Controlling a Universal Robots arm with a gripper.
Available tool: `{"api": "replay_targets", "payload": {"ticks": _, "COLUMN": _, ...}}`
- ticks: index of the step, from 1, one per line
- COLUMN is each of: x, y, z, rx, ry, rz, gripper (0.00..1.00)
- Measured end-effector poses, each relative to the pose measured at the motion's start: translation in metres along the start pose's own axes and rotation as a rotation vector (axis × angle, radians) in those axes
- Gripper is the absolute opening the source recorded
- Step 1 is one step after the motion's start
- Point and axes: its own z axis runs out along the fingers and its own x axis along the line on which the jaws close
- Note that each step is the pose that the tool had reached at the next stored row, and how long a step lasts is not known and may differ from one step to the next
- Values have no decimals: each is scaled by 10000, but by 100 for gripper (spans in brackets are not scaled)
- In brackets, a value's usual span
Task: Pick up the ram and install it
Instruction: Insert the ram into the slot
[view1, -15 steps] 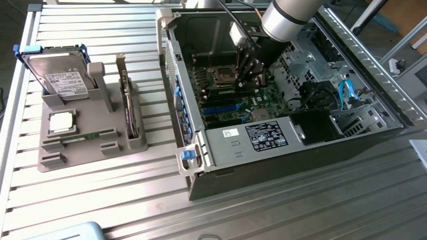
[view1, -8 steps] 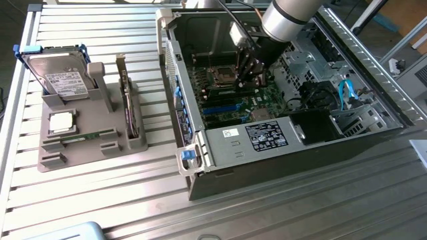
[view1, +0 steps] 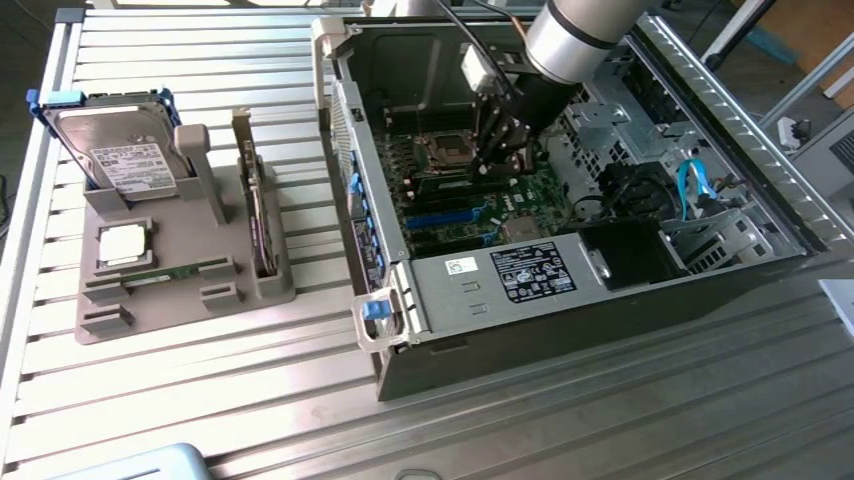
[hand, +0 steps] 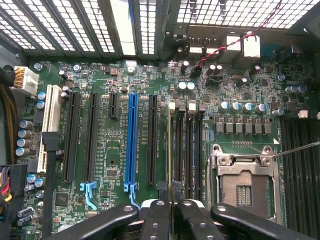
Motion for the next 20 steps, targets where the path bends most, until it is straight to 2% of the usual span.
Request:
{"api": "replay_targets", "payload": {"ticks": 11, "x": 1, "y": -5, "z": 19, "rx": 0, "ry": 0, "rz": 1, "gripper": 12}}
{"api": "replay_targets", "payload": {"ticks": 20, "x": -22, "y": -9, "z": 37, "rx": 5, "ry": -27, "rz": 135, "gripper": 12}}
